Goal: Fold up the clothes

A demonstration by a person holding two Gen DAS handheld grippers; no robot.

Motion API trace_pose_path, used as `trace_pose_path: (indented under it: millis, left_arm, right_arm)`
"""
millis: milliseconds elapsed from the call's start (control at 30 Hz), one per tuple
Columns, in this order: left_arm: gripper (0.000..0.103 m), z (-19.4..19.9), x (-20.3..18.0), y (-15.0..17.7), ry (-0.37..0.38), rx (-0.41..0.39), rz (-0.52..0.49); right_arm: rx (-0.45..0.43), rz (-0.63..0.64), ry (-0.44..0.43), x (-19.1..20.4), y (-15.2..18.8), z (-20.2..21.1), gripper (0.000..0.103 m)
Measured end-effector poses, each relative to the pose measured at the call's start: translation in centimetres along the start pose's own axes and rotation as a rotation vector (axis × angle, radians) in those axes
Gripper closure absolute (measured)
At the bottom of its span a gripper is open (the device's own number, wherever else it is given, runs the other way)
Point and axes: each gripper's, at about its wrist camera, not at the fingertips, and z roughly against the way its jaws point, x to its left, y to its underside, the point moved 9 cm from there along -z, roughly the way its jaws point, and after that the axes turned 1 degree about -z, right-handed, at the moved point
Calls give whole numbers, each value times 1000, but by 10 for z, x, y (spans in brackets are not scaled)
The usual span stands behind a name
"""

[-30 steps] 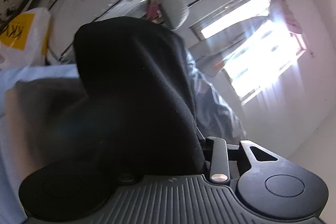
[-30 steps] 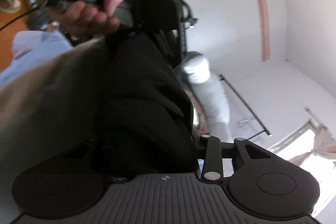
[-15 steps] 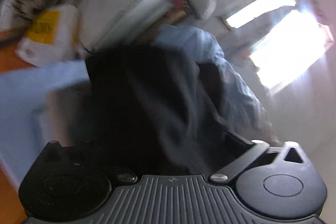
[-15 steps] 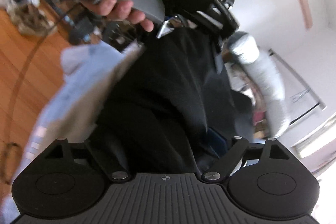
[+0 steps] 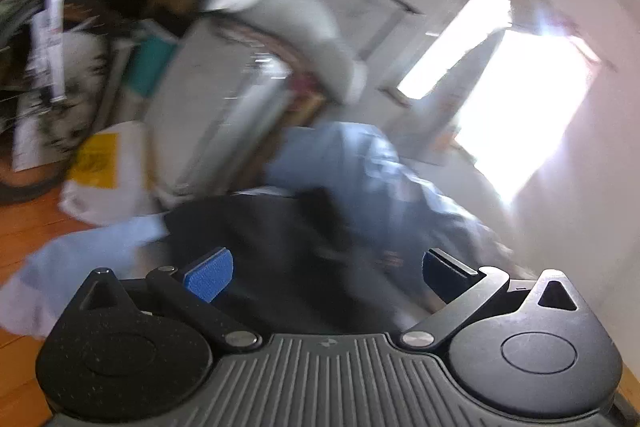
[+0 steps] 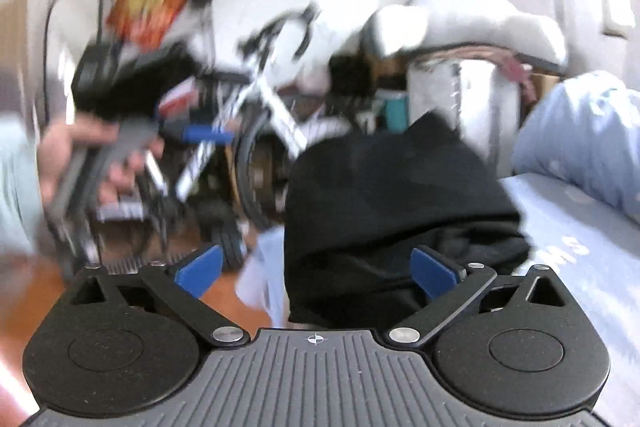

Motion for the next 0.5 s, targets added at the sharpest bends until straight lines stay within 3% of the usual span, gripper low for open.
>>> trace_pose_path:
  millis: [133, 300, 500]
  left_arm:
    - [0, 15, -88, 11, 104, -40, -104]
    - [0, 27, -193, 27, 214, -129, -231]
    - [0, 13, -286, 66, 329, -95, -306]
  right_arm:
    - [-180, -6, 114, -21, -15, 101, 0]
    - [-321, -24, 236, -50, -6, 209, 0]
    - [-457, -177, 424, -101, 26, 315, 0]
